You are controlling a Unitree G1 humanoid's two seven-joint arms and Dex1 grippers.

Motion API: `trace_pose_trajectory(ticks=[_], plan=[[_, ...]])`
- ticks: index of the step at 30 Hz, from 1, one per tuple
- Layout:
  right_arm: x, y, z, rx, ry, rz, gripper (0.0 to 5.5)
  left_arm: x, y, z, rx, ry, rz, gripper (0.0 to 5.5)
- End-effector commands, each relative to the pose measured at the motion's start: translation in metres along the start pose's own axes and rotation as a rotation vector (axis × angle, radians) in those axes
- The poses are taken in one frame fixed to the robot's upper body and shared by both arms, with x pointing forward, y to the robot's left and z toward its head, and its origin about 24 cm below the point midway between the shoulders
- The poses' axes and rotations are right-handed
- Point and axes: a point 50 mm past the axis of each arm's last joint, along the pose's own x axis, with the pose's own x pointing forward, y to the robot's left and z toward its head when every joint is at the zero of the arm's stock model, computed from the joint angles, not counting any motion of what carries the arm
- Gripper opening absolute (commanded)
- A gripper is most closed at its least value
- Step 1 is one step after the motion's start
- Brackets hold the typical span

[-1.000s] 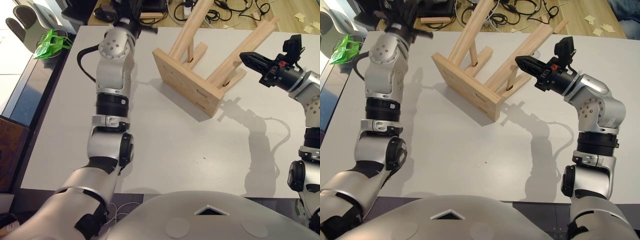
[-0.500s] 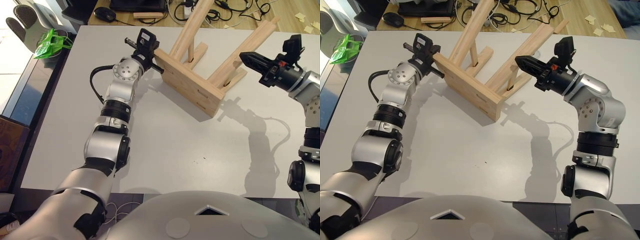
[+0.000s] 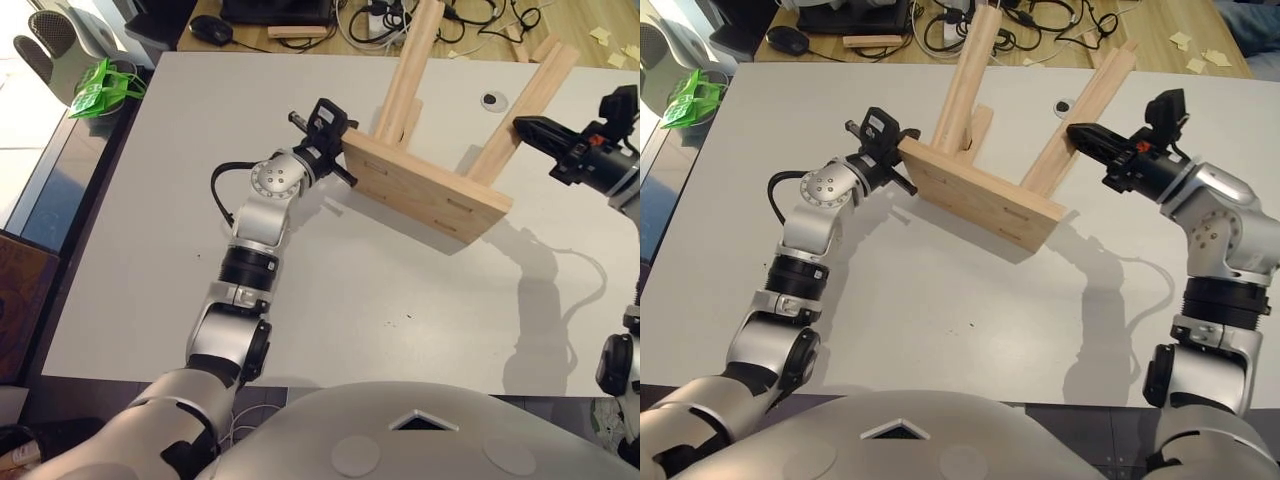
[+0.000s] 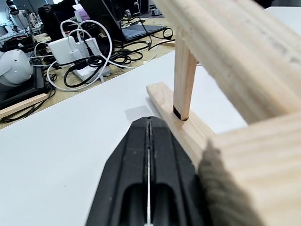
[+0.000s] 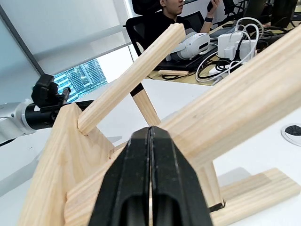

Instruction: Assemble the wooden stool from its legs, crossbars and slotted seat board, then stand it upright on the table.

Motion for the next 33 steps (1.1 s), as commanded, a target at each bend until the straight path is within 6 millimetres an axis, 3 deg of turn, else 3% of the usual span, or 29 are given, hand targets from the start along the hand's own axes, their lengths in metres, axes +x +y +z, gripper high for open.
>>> trace_pose_trajectory(ticks=[1,6,11,18,23,27,33], plan=[[-0.029,-0.005,-0.009,0.021,0.069,-0.078,0.0,-0.008,-0.022,0.008,-0.012,0.002,-0.06,0.01],[-0.057,-0.008,-0.022,0.043,0.131,-0.149,0.0,-0.019,-0.045,0.011,-0.05,0.036,-0.103,0.01],[-0.064,-0.007,-0.04,0.049,0.216,-0.176,0.0,-0.029,-0.05,0.008,-0.064,0.085,-0.089,0.01],[-0.074,-0.012,-0.061,0.011,0.343,-0.189,0.0,-0.047,0.005,0.0,0.016,0.153,0.136,0.01],[-0.085,-0.01,-0.081,-0.026,0.48,-0.141,0.0,-0.072,0.028,-0.02,0.108,0.277,0.149,0.01],[-0.087,-0.01,-0.088,-0.046,0.514,-0.137,0.0,-0.082,0.017,-0.036,0.131,0.386,0.044,0.01],[-0.08,-0.006,-0.104,-0.087,0.56,-0.121,0.0,-0.07,-0.02,-0.048,0.054,0.413,-0.062,0.01]])
